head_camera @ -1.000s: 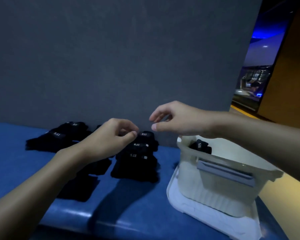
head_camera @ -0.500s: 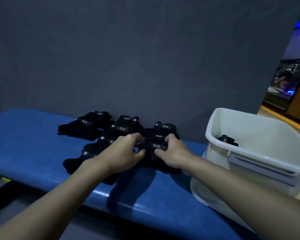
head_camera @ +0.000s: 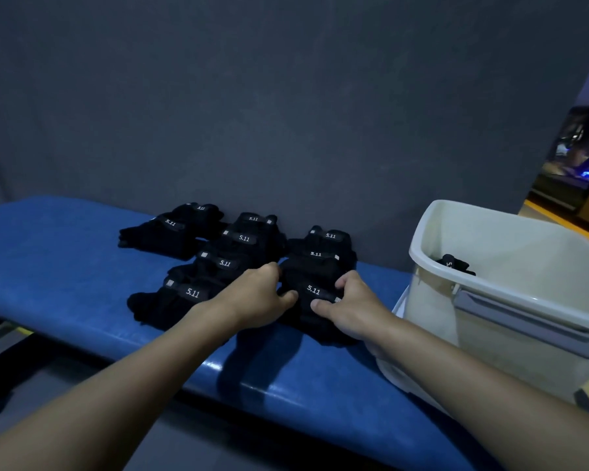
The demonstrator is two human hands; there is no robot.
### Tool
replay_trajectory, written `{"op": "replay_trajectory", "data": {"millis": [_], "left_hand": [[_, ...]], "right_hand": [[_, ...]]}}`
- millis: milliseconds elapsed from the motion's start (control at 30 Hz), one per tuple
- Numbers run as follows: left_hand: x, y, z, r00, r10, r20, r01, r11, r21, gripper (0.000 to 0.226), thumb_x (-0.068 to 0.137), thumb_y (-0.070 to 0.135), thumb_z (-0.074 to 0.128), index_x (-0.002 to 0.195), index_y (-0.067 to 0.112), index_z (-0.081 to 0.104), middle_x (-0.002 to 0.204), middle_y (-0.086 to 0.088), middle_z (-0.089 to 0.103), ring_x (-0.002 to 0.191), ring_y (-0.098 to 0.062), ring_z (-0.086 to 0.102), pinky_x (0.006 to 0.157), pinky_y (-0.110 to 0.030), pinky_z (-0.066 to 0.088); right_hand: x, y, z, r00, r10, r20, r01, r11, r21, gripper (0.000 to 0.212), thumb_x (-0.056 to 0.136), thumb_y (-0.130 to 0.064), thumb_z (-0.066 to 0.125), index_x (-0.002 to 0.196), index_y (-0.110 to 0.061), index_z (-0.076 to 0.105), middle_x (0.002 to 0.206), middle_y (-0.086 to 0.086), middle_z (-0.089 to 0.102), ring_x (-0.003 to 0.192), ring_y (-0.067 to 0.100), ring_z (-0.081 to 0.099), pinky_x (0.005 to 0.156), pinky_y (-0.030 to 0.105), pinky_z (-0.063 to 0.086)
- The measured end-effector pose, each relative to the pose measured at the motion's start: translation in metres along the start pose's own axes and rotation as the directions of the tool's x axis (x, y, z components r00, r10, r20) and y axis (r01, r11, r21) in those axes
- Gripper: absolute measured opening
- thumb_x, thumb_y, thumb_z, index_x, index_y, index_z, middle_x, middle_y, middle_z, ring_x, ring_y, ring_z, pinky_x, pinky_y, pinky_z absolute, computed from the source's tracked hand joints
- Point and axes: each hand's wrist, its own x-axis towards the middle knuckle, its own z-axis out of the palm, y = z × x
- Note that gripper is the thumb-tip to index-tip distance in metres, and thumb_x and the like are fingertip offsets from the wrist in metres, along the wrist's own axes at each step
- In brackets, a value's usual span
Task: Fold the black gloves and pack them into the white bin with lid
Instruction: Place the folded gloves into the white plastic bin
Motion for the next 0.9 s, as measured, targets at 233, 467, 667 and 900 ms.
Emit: {"op": "replay_trajectory", "data": {"millis": [233,467,667,900], "left_hand": [[0.002,-0.005,-0.001,0.997,-0.046,-0.068,0.022,0.947,-0.321,0.043,0.086,0.027,0.074,0.123,0.014,0.055,0.080,0.004,0.054,0.064,-0.008,0.054,0.057,-0.020,0.042],[-0.018,0.017,-0.050,0.969,-0.085,-0.232,-0.105,0.708,-0.699,0.043,0.079,0.013,0.082,0.117,0.015,0.061,0.098,-0.009,0.069,0.062,-0.008,0.066,0.049,-0.020,0.049],[-0.041,0.060,-0.092,0.960,0.006,-0.281,-0.260,0.397,-0.880,0.043,0.081,0.005,0.076,0.120,0.016,0.060,0.083,-0.011,0.074,0.071,-0.027,0.070,0.065,-0.040,0.057],[-0.028,0.121,-0.115,0.935,0.164,-0.315,-0.354,0.382,-0.853,0.041,0.083,0.003,0.074,0.120,0.012,0.059,0.088,-0.014,0.072,0.070,-0.026,0.071,0.063,-0.037,0.059]], "right_hand": [[-0.006,-0.002,-0.001,1.000,-0.012,0.016,0.010,0.996,0.092,0.046,0.084,-0.023,0.075,0.122,-0.015,0.049,0.111,-0.001,0.058,0.098,0.018,0.060,0.070,0.025,0.051],[-0.026,-0.034,-0.006,0.985,-0.175,-0.006,0.166,0.924,0.343,0.016,0.086,-0.021,0.072,0.099,-0.016,0.065,0.092,0.004,0.073,0.083,0.017,0.070,0.065,0.026,0.055],[-0.052,-0.084,-0.032,0.947,-0.318,-0.046,0.299,0.817,0.494,0.020,0.086,-0.021,0.071,0.103,-0.015,0.064,0.095,0.006,0.074,0.088,0.023,0.073,0.084,0.048,0.059],[-0.067,-0.099,-0.110,0.919,-0.383,-0.090,0.371,0.769,0.521,0.045,0.084,-0.033,0.074,0.122,-0.028,0.050,0.115,0.009,0.069,0.095,0.021,0.072,0.080,0.035,0.057]]}}
